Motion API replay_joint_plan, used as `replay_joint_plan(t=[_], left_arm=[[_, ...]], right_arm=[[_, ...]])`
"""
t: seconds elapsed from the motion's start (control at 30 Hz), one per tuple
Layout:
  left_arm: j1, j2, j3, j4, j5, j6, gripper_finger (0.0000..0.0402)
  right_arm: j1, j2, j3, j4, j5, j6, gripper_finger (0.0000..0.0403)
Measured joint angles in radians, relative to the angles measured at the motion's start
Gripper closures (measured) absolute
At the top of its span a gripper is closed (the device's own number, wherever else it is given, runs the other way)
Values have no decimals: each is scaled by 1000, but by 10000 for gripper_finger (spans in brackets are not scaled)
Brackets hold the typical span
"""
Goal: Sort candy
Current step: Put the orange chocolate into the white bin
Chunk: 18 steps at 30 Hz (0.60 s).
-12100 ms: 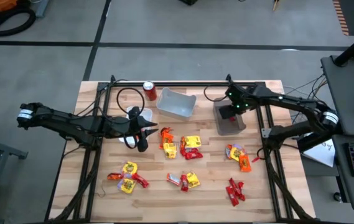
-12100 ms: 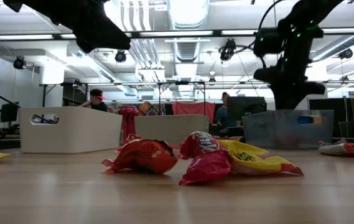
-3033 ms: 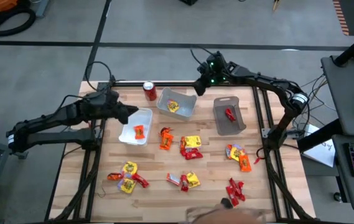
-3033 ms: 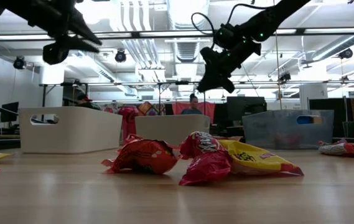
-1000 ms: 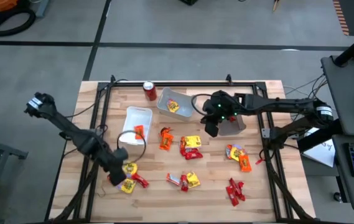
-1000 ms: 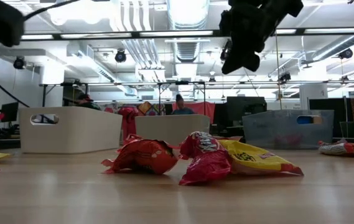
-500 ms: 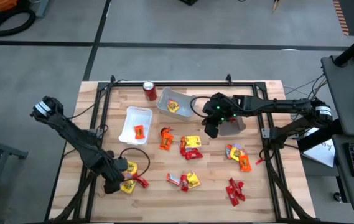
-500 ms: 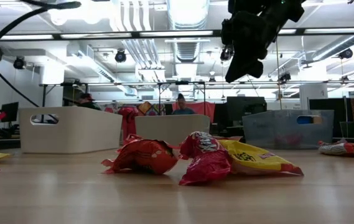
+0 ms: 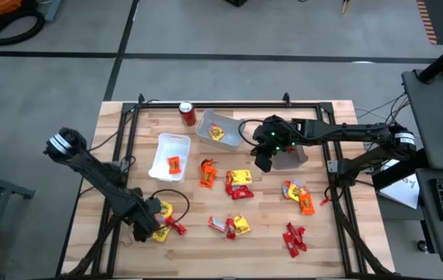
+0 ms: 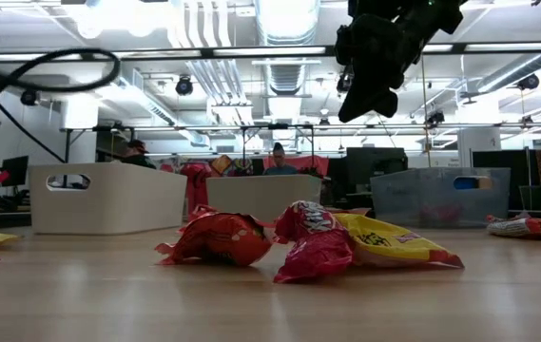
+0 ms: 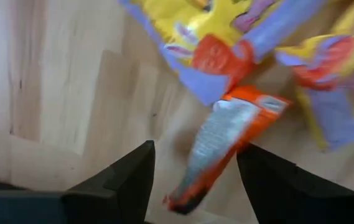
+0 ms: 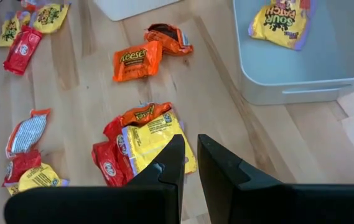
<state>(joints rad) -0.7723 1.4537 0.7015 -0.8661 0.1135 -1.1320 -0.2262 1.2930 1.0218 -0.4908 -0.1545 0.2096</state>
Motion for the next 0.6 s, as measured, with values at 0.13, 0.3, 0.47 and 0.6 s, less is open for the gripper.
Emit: replay_joint_plan(t=[0.13,0.3,0.47,0.6], left_arm=[[0,21,-5,10,0,8,207],[-6,22,-5,20,3,31,276],[-10,1,-5,15,1,30,376],[-10,-47,-4,15,1,24,380]], right_arm=[[0,0,0,0,0,0,367],[6,0,0,0,0,0,367],[15,0,-1,2,-1,-11,367],[27,0,-2,8,-1,-34,367]])
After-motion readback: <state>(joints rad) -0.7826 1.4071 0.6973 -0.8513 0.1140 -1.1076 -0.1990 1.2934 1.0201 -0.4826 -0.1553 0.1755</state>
